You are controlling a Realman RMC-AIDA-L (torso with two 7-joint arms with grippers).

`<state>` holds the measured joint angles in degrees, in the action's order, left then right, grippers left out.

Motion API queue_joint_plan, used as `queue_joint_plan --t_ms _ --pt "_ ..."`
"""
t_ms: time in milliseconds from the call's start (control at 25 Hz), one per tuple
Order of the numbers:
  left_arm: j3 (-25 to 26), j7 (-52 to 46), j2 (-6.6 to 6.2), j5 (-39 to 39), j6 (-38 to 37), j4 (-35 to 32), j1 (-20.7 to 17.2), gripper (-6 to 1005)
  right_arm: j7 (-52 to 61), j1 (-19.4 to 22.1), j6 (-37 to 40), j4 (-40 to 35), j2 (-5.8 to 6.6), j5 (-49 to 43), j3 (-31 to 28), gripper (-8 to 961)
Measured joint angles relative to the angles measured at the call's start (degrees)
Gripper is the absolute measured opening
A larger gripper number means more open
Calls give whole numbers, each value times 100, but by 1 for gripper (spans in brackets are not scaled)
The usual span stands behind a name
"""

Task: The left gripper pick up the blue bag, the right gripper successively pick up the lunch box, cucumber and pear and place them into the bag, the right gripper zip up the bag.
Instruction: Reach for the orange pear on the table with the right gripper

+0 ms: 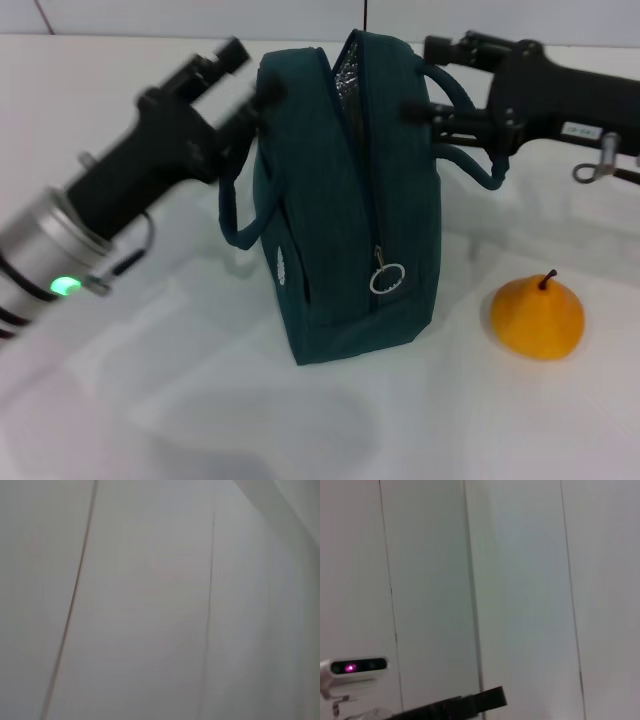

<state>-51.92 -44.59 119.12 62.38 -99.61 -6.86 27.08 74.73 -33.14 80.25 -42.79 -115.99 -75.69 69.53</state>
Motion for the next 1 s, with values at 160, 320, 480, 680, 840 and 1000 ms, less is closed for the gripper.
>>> queue_joint_plan --t_ms 160,320,480,680,840,1000 --pt "-1 -2316 -165 543 306 -1287 -314 604 -131 300 26 -300 32 246 -21 767" --pt "11 -4092 -300 1242 651 -2036 -415 603 -307 529 -30 -646 44 358 -73 766" --pt "27 -4619 -199 1814 1173 -2387 -464 602 -325 551 -47 -737 49 361 -151 767" --pt "23 -4944 -43 2339 1506 -2594 -360 589 -369 534 -90 -739 51 345 -193 766" --pt "37 -5086 -55 2424 1535 -2607 -246 576 -378 505 -96 -739 51 340 -194 766" --pt "44 -5229 -72 2379 1477 -2614 -209 563 -382 534 -115 -737 51 336 -194 766"
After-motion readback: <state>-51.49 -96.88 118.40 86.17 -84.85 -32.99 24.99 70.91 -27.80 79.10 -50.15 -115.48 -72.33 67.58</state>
